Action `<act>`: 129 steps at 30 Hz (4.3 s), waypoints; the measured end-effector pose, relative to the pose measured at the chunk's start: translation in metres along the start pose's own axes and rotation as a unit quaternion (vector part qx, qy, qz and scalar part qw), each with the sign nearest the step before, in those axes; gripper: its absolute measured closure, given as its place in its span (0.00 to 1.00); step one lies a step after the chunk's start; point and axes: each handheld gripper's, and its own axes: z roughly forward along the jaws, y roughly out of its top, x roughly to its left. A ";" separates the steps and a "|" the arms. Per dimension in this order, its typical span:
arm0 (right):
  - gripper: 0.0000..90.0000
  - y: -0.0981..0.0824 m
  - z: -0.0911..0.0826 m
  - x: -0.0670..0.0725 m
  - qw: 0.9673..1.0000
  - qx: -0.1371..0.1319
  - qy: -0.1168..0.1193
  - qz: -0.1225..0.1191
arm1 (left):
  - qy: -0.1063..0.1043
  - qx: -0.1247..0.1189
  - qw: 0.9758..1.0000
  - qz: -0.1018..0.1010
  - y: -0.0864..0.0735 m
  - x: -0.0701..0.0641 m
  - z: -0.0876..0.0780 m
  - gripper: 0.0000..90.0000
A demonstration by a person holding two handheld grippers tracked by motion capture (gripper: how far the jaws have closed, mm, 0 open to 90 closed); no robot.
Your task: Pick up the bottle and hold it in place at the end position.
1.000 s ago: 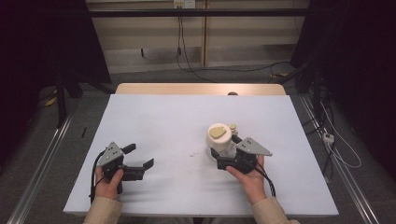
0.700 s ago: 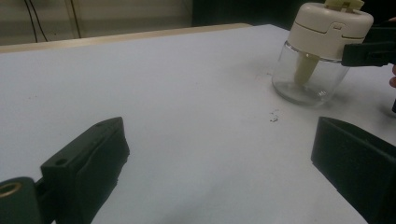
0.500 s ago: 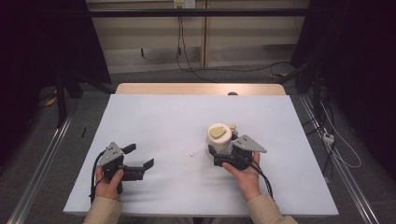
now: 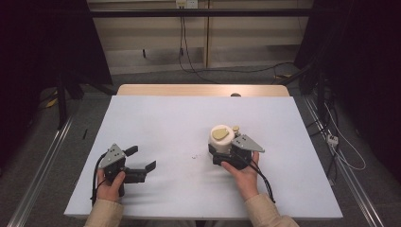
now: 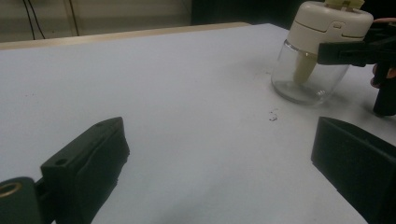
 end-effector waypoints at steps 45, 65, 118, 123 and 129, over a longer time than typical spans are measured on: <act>0.08 0.015 0.016 0.003 1.000 -0.026 0.014 0.000 | -0.002 -0.001 1.000 0.004 0.000 0.001 0.000 0.04; 0.08 0.022 0.031 0.009 0.999 -0.026 0.022 -0.009 | 0.001 -0.006 1.000 0.000 -0.001 0.001 -0.005 0.04; 0.08 0.026 0.063 0.009 0.999 -0.027 0.027 0.003 | 0.002 -0.004 1.000 -0.004 -0.003 0.002 -0.005 0.04; 0.08 0.028 0.067 0.013 0.999 -0.029 0.029 0.000 | 0.003 -0.004 1.000 -0.006 -0.004 0.003 -0.005 0.04; 0.08 0.027 0.072 0.015 0.999 -0.026 0.030 0.001 | 0.004 -0.004 1.000 -0.007 -0.004 0.003 -0.005 0.04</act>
